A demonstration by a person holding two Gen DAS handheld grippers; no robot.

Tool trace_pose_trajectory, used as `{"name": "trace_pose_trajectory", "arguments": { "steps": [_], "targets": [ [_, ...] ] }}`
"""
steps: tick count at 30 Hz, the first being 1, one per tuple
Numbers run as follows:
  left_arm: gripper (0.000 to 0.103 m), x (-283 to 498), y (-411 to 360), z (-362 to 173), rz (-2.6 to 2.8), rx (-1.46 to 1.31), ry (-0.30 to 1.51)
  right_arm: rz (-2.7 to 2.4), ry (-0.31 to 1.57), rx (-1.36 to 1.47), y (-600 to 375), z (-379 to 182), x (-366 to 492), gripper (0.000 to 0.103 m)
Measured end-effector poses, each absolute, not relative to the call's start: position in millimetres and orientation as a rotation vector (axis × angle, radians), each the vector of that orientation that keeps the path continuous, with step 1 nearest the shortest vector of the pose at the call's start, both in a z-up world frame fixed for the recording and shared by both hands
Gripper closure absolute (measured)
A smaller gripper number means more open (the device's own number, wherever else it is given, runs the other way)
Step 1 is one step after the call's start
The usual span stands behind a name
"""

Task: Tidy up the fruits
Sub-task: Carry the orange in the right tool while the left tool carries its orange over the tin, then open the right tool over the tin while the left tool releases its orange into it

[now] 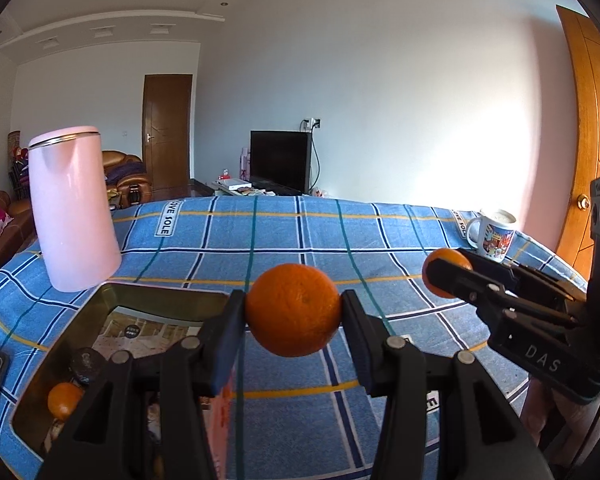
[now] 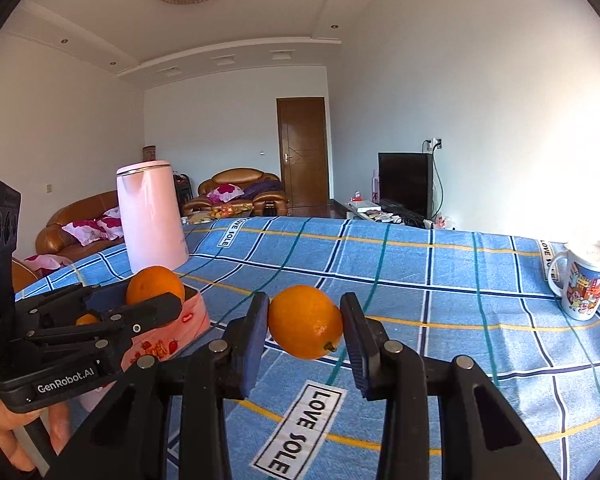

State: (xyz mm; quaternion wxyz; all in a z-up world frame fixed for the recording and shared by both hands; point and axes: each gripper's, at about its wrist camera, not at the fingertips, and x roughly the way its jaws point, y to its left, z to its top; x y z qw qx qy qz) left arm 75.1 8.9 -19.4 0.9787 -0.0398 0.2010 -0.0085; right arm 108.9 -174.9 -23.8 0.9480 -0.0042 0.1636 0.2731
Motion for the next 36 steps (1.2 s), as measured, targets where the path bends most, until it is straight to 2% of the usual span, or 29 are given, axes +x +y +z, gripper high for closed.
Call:
{"name": "trace_pose_trajectory", "arguments": {
  "steps": [10,18,36],
  "targets": [
    [0.053,57,74,-7,0.089,-0.121,0.42,0.731,0.375,-0.023,-96,-10,108,0.064],
    [0.053,59,119,-20,0.15,-0.18,0.477,0.799,0.419,-0.066,-43,-15,114,0.064],
    [0.053,73,143,-46,0.168,-0.197,0.58,0.796,0.573,-0.188,18,-49,133,0.064]
  ]
}}
